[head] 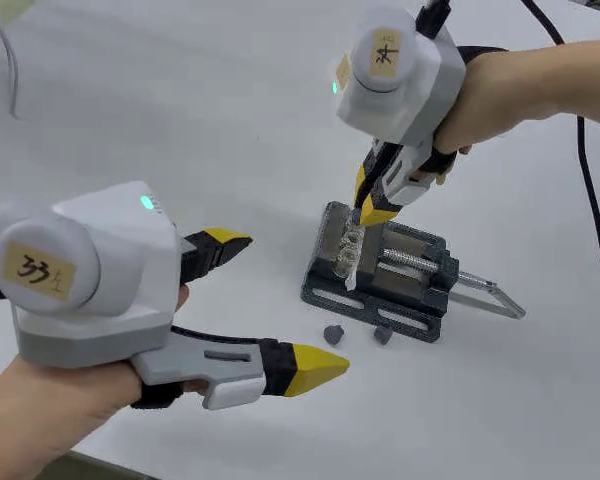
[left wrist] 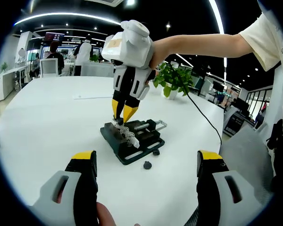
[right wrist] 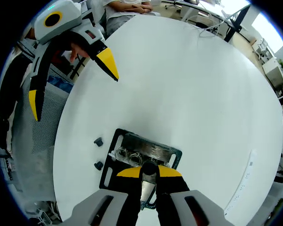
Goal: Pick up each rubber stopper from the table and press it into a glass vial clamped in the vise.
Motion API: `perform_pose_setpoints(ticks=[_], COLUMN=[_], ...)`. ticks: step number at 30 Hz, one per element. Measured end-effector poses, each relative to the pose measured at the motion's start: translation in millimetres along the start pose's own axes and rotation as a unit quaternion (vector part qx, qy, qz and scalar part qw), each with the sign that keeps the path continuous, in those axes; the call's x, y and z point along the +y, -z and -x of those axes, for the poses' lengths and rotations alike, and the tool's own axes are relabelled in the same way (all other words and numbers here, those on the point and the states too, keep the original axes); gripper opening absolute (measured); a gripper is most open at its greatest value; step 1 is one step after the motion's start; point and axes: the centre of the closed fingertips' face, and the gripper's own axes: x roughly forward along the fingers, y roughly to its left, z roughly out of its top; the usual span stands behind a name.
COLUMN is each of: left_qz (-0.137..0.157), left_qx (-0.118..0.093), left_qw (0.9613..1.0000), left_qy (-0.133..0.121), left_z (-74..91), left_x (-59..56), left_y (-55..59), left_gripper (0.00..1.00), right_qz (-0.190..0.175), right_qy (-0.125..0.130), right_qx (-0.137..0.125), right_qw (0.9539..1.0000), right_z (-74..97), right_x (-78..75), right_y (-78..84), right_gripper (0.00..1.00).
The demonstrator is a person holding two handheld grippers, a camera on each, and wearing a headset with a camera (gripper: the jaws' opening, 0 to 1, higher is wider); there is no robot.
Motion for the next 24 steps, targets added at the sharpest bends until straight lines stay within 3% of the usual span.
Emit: perform_pose_setpoints(ticks=[17, 24], left_qz=[0.000, 0.001], left_qx=[-0.001, -0.001], left_qw=[1.0000, 1.0000], left_qy=[-0.004, -0.004], left_z=[4.3, 5.3], left_x=[2.0, 4.1], left_y=[-2.7, -1.2], left_gripper=[0.86, 0.86], right_qz=[0.040, 0.017], right_qy=[0.010, 0.004], right_qx=[0.007, -0.013], right_qw=[0.9991, 0.9998], right_z=[2.1, 10.4], right_x=[-11.0, -12.2], right_y=[0.8, 3.6], right_gripper=[0.11, 0.10])
